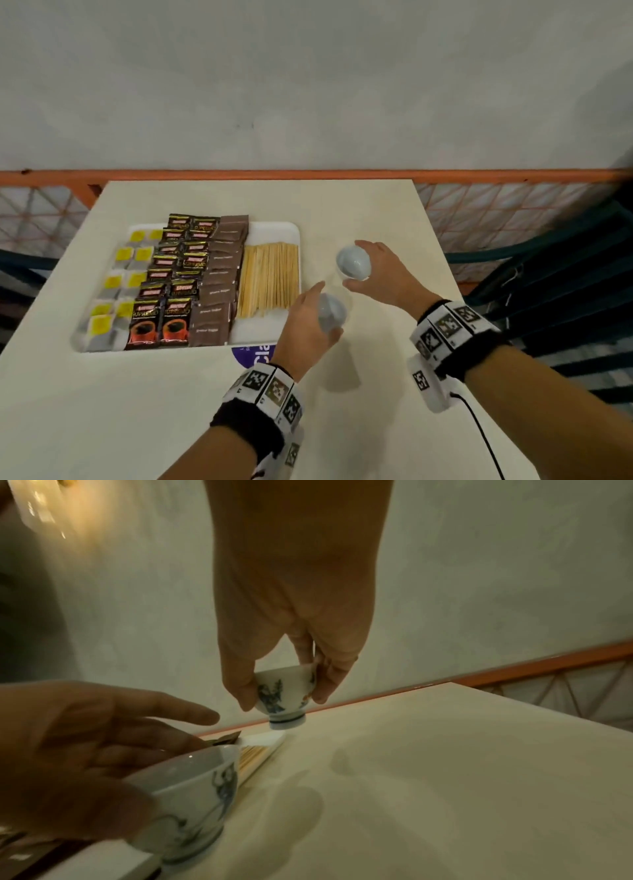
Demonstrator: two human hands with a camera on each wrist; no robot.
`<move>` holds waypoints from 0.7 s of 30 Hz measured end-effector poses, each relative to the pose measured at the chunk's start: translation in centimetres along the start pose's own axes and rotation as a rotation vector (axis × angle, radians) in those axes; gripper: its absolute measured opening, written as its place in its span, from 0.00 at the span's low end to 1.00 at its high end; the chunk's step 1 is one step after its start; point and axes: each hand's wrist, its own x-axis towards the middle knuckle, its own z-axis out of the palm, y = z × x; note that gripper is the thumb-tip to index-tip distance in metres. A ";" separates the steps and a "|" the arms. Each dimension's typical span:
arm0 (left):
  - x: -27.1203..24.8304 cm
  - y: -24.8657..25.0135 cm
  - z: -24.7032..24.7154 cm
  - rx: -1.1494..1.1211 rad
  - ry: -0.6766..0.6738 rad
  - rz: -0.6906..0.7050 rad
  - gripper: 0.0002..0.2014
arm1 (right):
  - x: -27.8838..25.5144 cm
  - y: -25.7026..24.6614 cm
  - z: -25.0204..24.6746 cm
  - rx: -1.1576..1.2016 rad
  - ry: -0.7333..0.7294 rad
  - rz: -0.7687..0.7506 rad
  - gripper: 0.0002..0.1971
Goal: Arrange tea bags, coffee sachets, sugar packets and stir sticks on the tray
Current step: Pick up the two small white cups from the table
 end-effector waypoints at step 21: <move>4.5 -2.8 1.6 -0.281 0.063 0.008 0.49 | 9.8 -0.7 4.2 -0.028 -0.187 -0.014 0.43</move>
